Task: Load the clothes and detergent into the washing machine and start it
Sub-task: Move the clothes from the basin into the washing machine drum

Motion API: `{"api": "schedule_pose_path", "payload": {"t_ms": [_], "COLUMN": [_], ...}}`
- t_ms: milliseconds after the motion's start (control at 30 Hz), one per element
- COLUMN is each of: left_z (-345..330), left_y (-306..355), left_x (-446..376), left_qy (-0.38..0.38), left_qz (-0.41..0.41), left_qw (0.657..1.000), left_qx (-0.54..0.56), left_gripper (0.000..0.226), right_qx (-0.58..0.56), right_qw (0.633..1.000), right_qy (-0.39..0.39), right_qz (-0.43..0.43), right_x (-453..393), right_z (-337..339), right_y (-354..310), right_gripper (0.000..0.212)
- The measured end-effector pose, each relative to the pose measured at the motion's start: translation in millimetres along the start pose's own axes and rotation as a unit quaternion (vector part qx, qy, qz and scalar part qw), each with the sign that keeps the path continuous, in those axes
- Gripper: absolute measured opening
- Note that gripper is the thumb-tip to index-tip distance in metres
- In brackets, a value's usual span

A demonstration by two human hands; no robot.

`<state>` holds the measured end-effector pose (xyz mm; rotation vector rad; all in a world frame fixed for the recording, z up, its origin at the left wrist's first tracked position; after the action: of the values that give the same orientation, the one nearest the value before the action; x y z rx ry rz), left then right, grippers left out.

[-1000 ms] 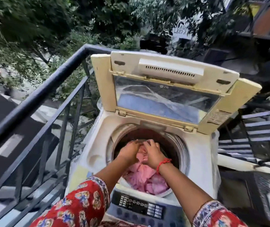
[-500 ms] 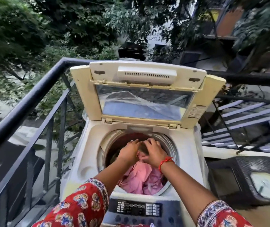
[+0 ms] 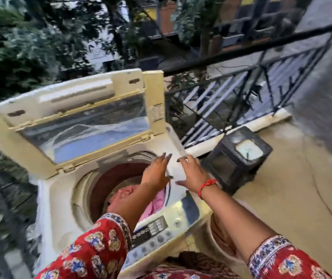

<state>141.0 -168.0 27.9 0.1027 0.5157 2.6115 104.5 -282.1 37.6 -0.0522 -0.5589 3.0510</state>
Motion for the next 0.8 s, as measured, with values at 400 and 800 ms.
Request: {"api": "schedule_pose_path", "payload": {"t_ms": [400, 800], "left_z": [-94.0, -268.5], "left_y": [257.8, 353.0], "left_x": [-29.6, -1.2], "left_qy": [-0.034, -0.179], "left_qz": [-0.142, -0.137], "left_qw": [0.989, 0.973], "left_qx": [-0.02, -0.046], "left_gripper": [0.091, 0.077], "right_qx": [0.003, -0.069], "right_qw": [0.991, 0.956], "right_qy": [0.038, -0.088], "right_qz": [-0.128, -0.27], "right_x": [112.3, 249.1], "right_z": [70.7, -7.8], "right_y": [218.1, 418.0], "right_gripper": [0.087, 0.094]}}
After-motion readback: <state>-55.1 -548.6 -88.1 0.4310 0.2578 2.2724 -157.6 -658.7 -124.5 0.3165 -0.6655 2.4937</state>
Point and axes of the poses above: each hand's wrist, its own x-axis away from the middle knuckle, its own z-axis out of the back of the hand, y = z × x, the point moved 9 cm from there along -x, towards the middle knuckle, and after that the axes turned 7 degrees about y, right-handed, at the moved point
